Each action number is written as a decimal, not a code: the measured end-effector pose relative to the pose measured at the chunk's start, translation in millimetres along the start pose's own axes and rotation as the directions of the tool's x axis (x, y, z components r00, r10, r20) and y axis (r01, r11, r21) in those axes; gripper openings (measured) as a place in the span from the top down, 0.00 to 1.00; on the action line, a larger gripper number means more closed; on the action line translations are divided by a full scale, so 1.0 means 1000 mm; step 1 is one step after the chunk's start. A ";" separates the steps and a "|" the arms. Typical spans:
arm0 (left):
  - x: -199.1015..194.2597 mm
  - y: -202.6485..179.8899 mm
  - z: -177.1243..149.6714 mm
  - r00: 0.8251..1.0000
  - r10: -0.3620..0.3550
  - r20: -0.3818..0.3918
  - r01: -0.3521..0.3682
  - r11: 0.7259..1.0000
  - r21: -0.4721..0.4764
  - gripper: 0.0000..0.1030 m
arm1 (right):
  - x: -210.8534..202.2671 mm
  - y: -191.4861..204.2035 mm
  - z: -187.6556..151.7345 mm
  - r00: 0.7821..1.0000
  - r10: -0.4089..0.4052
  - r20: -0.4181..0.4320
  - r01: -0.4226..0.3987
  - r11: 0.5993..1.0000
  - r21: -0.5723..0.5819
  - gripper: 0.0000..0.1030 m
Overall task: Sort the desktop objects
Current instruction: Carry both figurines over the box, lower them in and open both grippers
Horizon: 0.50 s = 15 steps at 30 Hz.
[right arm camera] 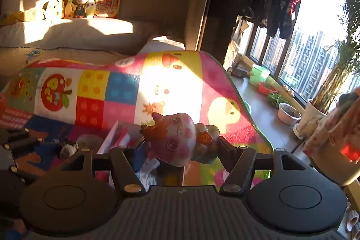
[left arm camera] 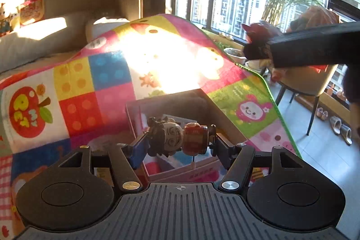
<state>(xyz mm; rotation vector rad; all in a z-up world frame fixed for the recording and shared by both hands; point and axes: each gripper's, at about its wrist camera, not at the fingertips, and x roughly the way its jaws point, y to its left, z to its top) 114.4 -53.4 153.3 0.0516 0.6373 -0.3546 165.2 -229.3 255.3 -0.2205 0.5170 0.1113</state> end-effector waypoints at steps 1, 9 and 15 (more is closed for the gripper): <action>0.001 0.002 -0.001 1.000 0.006 -0.006 -0.006 1.000 -0.007 0.33 | 0.011 0.004 0.009 1.000 0.007 0.013 -0.007 1.000 -0.004 0.38; 0.012 0.038 -0.019 0.991 0.084 -0.101 -0.090 0.995 -0.053 0.33 | 0.120 0.049 0.044 0.998 0.042 0.046 -0.041 0.999 -0.021 0.22; 0.044 0.038 -0.020 0.989 0.061 -0.134 -0.069 0.996 -0.061 0.33 | 0.094 0.023 0.005 1.000 0.008 0.000 -0.008 0.999 0.032 0.12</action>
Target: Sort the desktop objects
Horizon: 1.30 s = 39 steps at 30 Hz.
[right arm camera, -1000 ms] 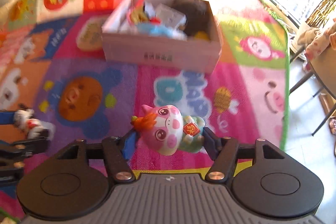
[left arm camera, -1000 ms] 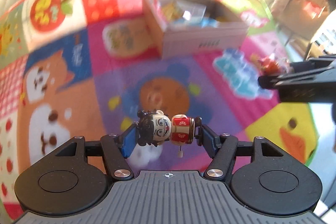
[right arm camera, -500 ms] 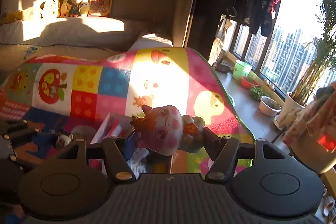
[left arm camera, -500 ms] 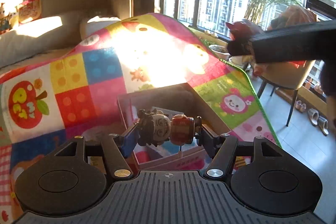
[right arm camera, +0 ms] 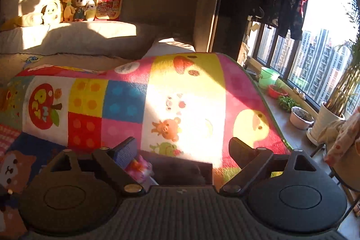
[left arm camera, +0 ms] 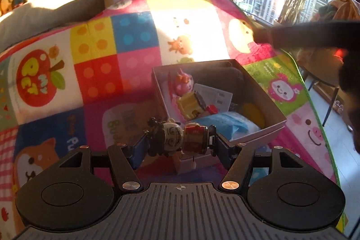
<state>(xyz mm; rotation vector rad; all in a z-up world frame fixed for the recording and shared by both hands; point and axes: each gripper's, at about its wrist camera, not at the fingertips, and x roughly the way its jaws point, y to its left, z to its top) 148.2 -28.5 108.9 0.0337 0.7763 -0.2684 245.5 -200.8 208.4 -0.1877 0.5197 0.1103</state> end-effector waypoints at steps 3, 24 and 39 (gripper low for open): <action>0.012 -0.013 0.008 1.000 -0.029 0.011 0.029 1.000 0.010 0.33 | -0.024 -0.020 -0.038 0.996 -0.071 -0.062 0.070 0.997 -0.015 0.11; 0.052 -0.027 0.018 0.997 0.064 -0.033 -0.062 0.996 0.057 0.03 | -0.046 -0.026 -0.144 0.932 -0.118 -0.343 0.151 0.986 0.071 0.00; -0.037 0.077 -0.126 0.910 0.300 -0.288 -0.320 0.947 -0.024 0.02 | -0.050 0.061 -0.172 0.881 0.051 -0.471 -0.018 0.997 0.073 0.00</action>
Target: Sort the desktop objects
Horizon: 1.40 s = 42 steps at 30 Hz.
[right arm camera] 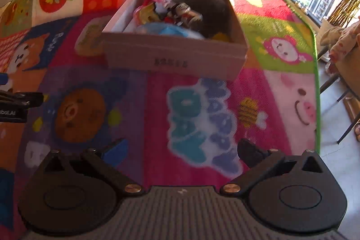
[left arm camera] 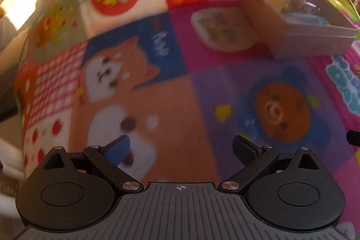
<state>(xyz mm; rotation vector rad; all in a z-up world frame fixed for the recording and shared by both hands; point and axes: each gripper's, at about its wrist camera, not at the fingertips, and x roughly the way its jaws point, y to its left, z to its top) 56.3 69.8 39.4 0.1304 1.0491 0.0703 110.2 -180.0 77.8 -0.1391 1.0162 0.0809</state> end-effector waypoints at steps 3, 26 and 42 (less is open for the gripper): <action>-0.010 0.011 -0.028 1.000 -0.003 -0.020 0.002 1.000 -0.027 0.03 | -0.003 0.015 -0.023 0.998 0.038 -0.050 -0.039 0.999 -0.004 0.00; 0.048 -0.085 0.012 0.932 -0.051 0.359 0.095 0.990 -0.104 0.00 | 0.052 -0.014 -0.021 0.938 0.062 0.341 -0.064 0.998 -0.004 0.00; 0.048 -0.086 0.012 0.932 -0.049 0.359 0.091 0.990 -0.103 0.00 | 0.052 -0.019 -0.020 0.939 0.082 0.334 -0.091 0.996 0.012 0.00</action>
